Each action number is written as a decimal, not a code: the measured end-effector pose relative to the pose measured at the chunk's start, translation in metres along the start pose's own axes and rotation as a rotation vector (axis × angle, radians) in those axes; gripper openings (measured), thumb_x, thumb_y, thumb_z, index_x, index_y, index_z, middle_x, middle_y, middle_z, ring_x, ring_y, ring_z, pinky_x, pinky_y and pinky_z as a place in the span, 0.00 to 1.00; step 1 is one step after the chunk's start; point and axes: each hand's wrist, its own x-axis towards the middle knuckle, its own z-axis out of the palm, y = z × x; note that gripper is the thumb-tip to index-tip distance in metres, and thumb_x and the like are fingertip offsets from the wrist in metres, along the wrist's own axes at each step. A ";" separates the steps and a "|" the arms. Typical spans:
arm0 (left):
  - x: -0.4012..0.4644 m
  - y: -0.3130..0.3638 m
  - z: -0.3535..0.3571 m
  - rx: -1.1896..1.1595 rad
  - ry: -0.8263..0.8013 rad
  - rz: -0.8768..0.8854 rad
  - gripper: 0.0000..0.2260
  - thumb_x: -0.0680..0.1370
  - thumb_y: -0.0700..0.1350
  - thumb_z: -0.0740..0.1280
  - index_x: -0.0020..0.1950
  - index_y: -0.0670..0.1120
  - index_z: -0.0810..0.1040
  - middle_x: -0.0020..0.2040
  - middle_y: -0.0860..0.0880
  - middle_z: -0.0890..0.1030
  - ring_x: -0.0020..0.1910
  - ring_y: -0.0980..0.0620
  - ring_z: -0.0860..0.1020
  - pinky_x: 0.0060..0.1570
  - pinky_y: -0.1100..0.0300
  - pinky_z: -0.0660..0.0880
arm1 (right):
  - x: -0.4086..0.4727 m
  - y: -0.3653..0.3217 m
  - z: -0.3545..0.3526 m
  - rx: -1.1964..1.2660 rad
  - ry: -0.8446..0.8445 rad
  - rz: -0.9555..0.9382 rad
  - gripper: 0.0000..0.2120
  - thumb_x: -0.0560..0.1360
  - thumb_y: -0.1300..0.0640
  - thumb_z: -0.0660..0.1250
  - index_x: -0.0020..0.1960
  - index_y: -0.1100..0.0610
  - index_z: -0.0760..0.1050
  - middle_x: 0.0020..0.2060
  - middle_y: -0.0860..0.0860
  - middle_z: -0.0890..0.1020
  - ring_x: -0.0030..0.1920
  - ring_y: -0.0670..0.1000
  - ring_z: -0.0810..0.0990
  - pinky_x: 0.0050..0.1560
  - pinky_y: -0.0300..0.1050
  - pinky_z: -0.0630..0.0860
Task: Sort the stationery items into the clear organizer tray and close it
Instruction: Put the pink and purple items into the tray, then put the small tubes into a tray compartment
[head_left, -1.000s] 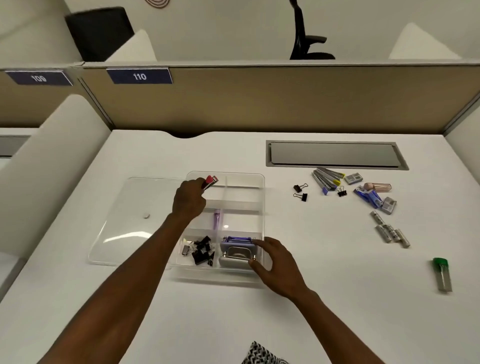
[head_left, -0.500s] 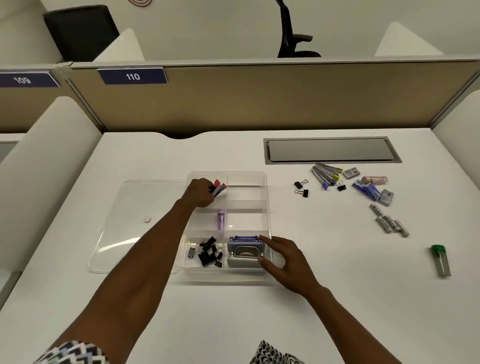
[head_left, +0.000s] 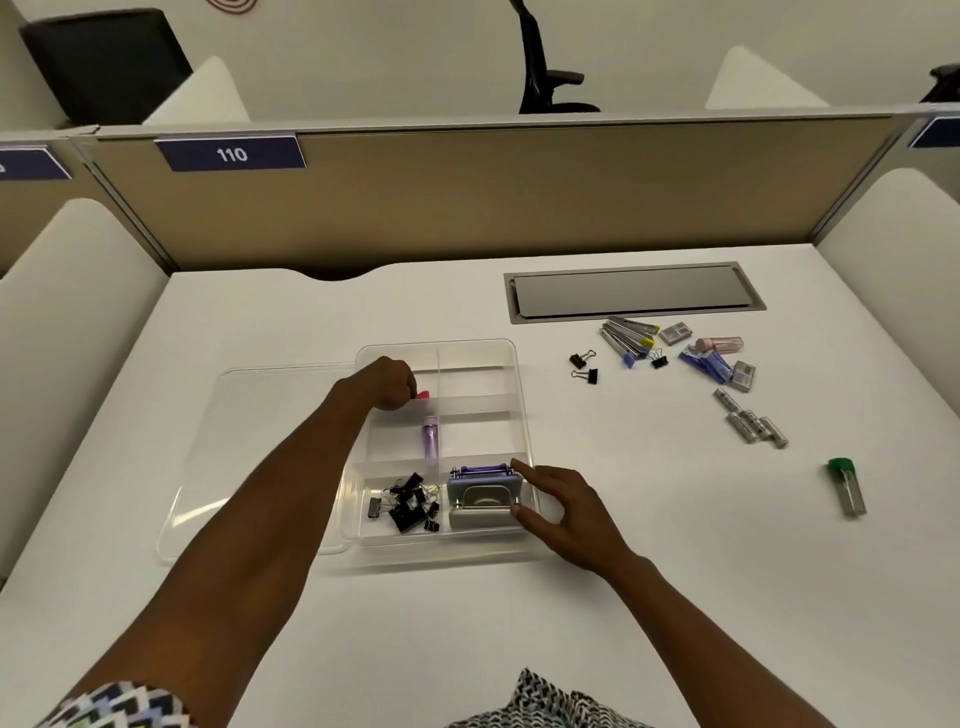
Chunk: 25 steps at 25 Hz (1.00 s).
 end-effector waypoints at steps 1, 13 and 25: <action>0.000 0.000 0.003 -0.014 0.018 0.003 0.15 0.79 0.36 0.60 0.62 0.43 0.81 0.63 0.43 0.80 0.63 0.44 0.76 0.62 0.56 0.74 | -0.001 0.000 0.000 -0.003 0.000 -0.005 0.27 0.76 0.39 0.67 0.74 0.35 0.64 0.62 0.38 0.77 0.65 0.39 0.70 0.64 0.36 0.70; -0.031 0.108 0.055 -0.544 0.705 0.283 0.11 0.75 0.36 0.68 0.54 0.46 0.83 0.54 0.48 0.83 0.57 0.46 0.78 0.61 0.56 0.69 | -0.020 0.041 -0.059 -0.022 0.508 0.256 0.23 0.75 0.51 0.71 0.69 0.51 0.75 0.60 0.50 0.81 0.61 0.51 0.79 0.62 0.45 0.74; -0.087 0.206 0.143 -0.603 0.570 0.421 0.10 0.73 0.36 0.71 0.50 0.49 0.84 0.50 0.53 0.82 0.56 0.53 0.77 0.57 0.78 0.61 | 0.002 0.143 -0.221 -0.363 0.289 0.809 0.23 0.77 0.63 0.63 0.72 0.55 0.71 0.65 0.60 0.76 0.67 0.62 0.72 0.65 0.52 0.71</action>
